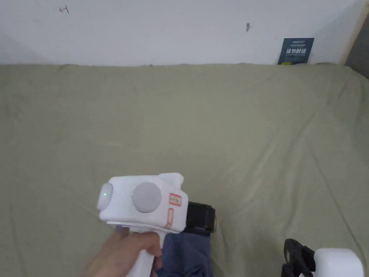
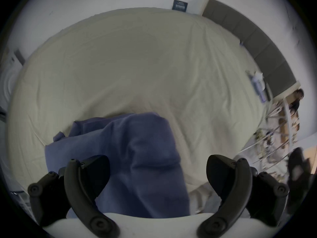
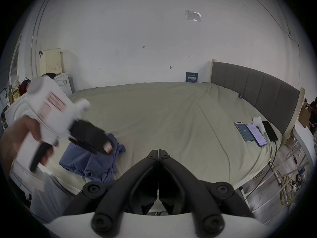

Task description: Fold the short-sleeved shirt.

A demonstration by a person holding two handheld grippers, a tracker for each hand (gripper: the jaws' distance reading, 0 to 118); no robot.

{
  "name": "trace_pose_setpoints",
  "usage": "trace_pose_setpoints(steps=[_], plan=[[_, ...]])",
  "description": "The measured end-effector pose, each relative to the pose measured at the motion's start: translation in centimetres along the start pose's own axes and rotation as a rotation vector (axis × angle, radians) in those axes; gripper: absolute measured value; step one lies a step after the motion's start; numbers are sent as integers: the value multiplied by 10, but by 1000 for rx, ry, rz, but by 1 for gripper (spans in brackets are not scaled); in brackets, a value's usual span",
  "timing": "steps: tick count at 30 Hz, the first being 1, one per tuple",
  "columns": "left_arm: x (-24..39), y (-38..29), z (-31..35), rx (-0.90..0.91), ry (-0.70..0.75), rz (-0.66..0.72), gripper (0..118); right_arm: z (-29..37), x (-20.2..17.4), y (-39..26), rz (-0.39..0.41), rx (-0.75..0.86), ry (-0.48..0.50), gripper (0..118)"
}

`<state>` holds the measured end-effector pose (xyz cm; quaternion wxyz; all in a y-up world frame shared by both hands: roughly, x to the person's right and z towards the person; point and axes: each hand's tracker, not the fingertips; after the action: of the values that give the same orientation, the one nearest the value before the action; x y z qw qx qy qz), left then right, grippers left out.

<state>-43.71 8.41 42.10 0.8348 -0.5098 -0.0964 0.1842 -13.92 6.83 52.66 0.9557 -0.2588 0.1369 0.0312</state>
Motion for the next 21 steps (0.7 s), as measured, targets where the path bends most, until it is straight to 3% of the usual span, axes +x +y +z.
trace_pose_setpoints(steps=[2,3,5,6,16,21], plan=[[-19,-6,38,96,-70,65,101,-2,-2,0,-5,-3,13,0],[-33,-7,47,134,-115,107,85,-3,-4,0,-4,-5,18,0],[-59,-12,50,132,-167,158,10,-4,-8,-1,7,-9,26,0],[-68,-15,47,140,-161,195,0,-5,-9,-1,9,-10,31,0],[-41,-36,-94,-58,-296,202,0,-8,-4,-9,-3,-79,36,0],[-54,-42,-84,-51,-353,297,0,-15,0,-13,3,-124,81,0]])
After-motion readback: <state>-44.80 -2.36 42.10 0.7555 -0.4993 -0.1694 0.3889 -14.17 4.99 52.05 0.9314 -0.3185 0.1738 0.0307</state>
